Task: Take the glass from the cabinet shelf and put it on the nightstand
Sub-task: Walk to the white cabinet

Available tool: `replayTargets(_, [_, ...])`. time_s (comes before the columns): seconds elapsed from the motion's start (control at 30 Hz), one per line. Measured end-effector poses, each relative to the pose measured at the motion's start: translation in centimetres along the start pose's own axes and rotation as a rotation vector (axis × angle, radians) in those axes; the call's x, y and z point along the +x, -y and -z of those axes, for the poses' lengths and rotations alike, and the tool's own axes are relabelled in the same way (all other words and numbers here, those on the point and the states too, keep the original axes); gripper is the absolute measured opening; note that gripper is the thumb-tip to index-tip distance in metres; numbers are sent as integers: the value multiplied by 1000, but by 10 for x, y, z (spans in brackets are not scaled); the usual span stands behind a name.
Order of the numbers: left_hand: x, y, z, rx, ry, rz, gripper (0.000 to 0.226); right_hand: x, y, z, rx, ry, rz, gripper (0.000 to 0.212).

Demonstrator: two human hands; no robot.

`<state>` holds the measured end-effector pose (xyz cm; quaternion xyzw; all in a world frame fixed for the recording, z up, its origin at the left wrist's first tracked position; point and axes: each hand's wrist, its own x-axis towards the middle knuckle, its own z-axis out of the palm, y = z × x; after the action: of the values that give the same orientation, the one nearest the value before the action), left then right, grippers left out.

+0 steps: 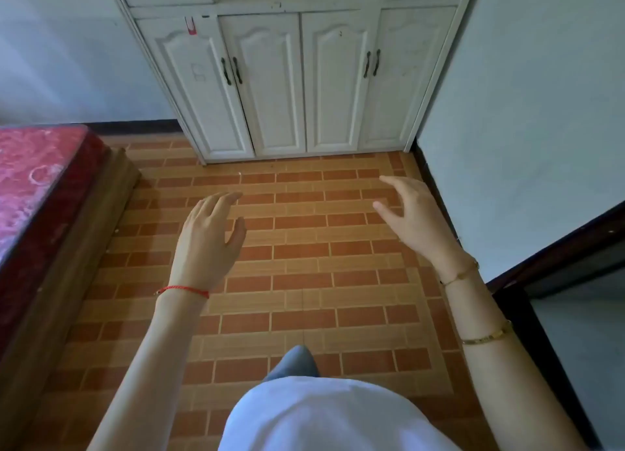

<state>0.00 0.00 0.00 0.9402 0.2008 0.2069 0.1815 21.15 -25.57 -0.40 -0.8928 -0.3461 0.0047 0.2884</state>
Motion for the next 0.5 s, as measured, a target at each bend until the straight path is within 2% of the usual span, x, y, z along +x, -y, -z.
replayTargets(0.3, [21, 8, -26, -15, 12, 41, 39, 24, -9, -16, 10, 68, -42, 52])
replayTargets(0.5, [80, 32, -52, -20, 49, 68, 41, 83, -20, -38, 13, 94, -70, 52])
